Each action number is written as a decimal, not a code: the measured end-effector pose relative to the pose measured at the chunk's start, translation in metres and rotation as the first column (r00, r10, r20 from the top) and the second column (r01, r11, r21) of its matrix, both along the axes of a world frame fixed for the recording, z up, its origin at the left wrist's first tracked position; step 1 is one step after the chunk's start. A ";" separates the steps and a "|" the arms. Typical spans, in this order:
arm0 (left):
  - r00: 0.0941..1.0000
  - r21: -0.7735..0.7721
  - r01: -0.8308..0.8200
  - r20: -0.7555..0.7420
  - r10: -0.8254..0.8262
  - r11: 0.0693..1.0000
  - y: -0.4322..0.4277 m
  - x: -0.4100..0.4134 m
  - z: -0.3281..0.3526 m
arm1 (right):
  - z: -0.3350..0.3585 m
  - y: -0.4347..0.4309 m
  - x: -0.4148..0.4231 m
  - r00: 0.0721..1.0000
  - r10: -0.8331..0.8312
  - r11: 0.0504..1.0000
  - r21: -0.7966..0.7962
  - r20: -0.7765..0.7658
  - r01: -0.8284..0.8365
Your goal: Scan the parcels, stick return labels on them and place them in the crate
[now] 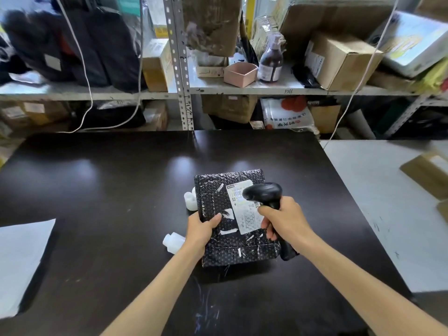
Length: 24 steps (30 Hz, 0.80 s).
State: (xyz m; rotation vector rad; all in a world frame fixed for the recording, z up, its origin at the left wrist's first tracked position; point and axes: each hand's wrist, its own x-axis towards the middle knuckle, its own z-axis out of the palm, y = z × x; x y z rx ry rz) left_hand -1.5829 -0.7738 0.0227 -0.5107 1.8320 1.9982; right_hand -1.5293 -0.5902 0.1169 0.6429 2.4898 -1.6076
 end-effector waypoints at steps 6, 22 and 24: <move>1.000 -0.001 0.007 -0.002 -0.007 1.000 -0.001 -0.001 0.002 | 0.003 -0.004 0.002 1.000 -0.011 1.000 -0.008 -0.016 0.011; 1.000 -0.016 0.017 -0.005 -0.017 1.000 -0.003 -0.001 0.005 | 0.002 -0.005 0.004 1.000 0.019 1.000 -0.010 -0.016 -0.019; 1.000 -0.014 0.016 -0.005 -0.016 1.000 -0.003 -0.002 0.005 | 0.001 -0.005 0.004 1.000 0.024 1.000 -0.005 -0.013 -0.024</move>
